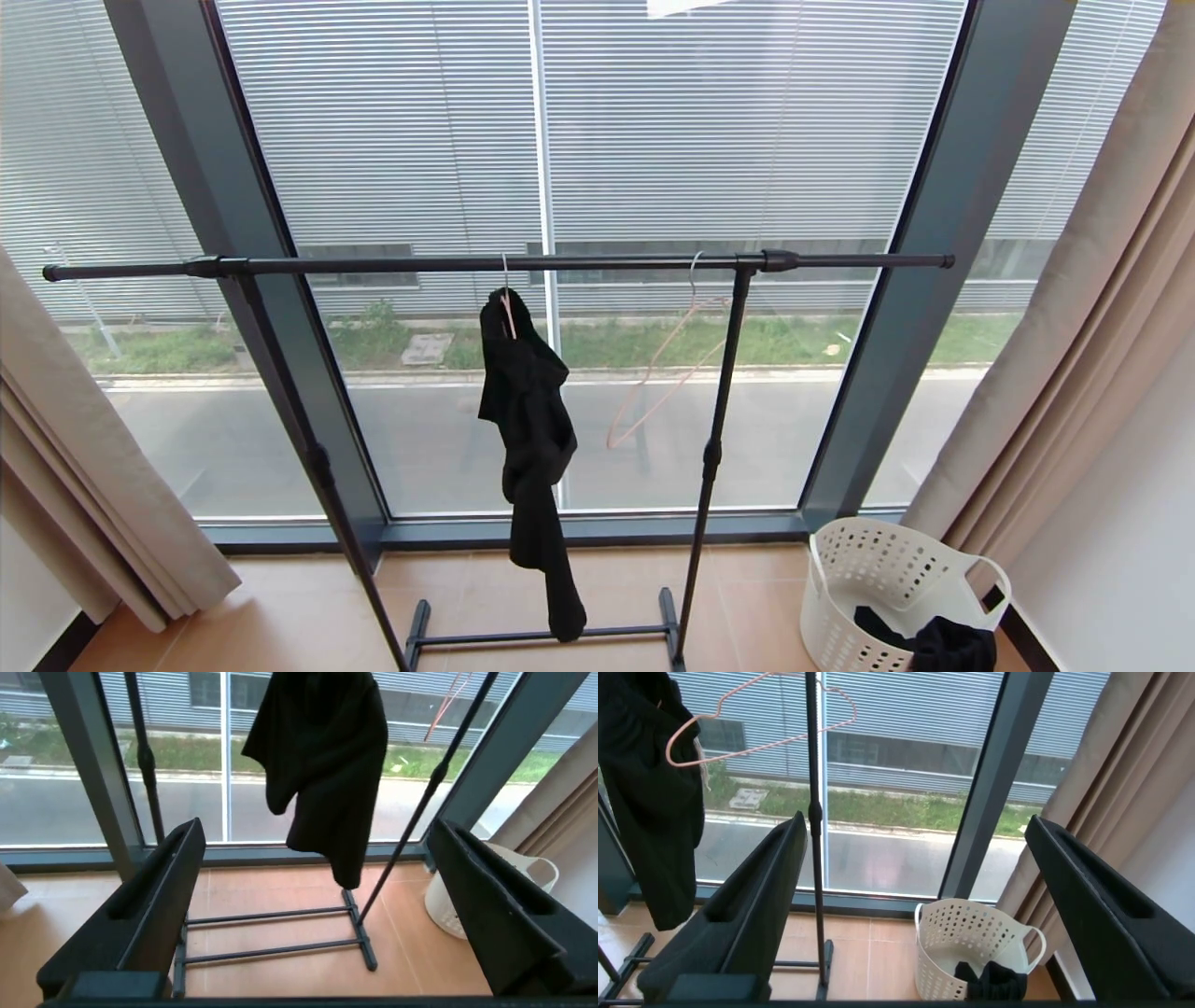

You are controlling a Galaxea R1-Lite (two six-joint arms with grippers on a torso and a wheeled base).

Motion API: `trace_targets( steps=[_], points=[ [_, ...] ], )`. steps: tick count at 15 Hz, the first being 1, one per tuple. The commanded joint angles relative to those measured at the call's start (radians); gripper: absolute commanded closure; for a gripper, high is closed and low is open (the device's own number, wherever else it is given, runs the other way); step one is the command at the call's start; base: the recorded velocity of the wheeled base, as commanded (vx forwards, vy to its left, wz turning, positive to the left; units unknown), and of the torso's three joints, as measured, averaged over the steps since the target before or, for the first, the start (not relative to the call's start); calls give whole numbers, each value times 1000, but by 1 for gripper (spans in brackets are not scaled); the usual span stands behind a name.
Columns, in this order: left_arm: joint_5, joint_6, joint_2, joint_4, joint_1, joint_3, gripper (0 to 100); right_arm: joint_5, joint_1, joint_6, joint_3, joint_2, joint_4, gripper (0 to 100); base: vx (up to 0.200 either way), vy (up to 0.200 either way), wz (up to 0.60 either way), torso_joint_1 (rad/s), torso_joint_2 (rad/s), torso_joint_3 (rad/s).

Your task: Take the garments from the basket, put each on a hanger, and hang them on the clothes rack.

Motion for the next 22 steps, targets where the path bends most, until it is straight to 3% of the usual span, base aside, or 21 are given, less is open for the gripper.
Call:
trace_targets(
  steps=[1, 4, 12, 22],
  points=[
    [1, 16, -5, -2, -1, -1, 0, 0, 0, 0, 0, -6, 0, 0, 0, 0, 0, 0, 0, 0],
    [-34, 2, -73, -4, 23, 0, 0, 9, 0, 1, 0, -44, -9, 0, 0, 0, 0, 0, 0, 0],
    [-45, -27, -76, -4, 25, 0, 0, 12, 0, 38, 0, -46, -14, 0, 0, 0, 0, -8, 18, 11],
    [-44, -15, -75, -4, 26, 0, 0, 13, 0, 46, 0, -46, -14, 0, 0, 0, 0, -147, 335, 183]
  ],
)
